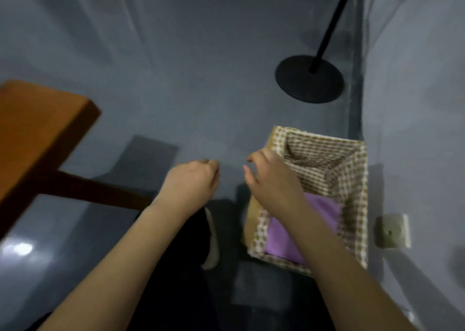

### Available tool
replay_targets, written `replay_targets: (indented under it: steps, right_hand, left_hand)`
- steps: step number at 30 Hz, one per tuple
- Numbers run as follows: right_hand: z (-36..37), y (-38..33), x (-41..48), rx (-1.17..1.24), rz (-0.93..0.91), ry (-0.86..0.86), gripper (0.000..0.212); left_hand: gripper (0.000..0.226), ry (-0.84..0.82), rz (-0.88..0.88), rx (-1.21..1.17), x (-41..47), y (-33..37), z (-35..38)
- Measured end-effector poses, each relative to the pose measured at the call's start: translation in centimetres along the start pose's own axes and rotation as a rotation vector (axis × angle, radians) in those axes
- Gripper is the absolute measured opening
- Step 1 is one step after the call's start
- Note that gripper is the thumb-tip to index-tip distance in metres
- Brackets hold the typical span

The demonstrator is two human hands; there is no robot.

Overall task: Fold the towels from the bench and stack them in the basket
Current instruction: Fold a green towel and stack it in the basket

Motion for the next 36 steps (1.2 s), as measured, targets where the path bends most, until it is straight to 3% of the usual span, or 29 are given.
replay_targets:
  steps: [9, 19, 28, 36]
  right_hand:
    - [4.6, -23.5, 1.2, 0.111, -0.463, -0.135, 0.029]
    - [9.1, -47.5, -12.1, 0.301, -1.048, -0.445, 0.030]
    - [10.2, -58.6, -27.5, 0.413, -1.320, -0.550, 0.031]
    - [11.5, -64.8, -37.6, 0.382, -1.393, -0.659, 0.030]
  left_hand:
    - [0.026, 0.028, -0.362, 0.182, -11.5, -16.8, -11.9]
    - [0.025, 0.093, -1.032, 0.344, -36.2, -25.9, -22.3]
    - [0.024, 0.231, -1.375, 0.373, -54.6, -25.9, -26.4]
    - [0.026, 0.179, -1.545, 0.326, -66.5, -26.8, -27.1]
Point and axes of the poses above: each hand's wrist, its own x-axis towards the middle knuckle, its own z-axis out of the palm, y = z × x, the point moved 9 cm from there along x, towards the middle knuckle, and after that the axes turned 12 degrees about y, right-handed, at the moved point
